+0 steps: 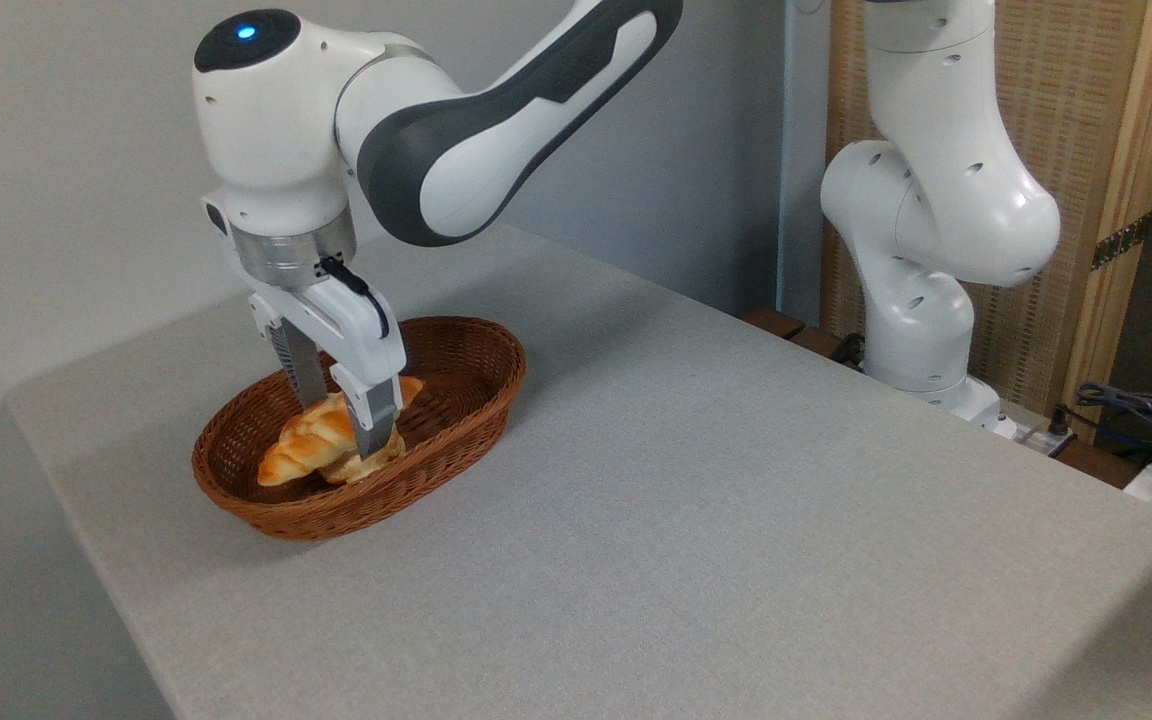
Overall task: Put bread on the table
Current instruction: 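Lower the open gripper into the basket around the braided roll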
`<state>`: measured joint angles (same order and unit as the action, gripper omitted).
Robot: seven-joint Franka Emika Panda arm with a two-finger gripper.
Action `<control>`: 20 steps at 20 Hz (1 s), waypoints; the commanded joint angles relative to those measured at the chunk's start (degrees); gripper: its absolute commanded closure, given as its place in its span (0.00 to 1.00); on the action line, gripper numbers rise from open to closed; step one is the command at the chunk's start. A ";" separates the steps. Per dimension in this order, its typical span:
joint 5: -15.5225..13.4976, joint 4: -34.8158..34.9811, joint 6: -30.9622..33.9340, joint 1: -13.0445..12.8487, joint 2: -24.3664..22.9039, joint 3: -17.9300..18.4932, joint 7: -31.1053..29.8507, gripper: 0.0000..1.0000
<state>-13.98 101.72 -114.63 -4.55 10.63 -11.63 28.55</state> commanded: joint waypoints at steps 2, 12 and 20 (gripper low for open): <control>-0.52 -0.20 -0.69 -0.89 0.45 0.21 -1.13 0.02; -0.43 -0.20 -0.60 -0.81 0.45 0.29 -0.42 0.70; -0.43 -0.38 -0.60 -0.72 0.01 0.73 -0.42 0.68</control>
<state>-13.98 101.42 -114.67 -5.07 10.86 -11.59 28.49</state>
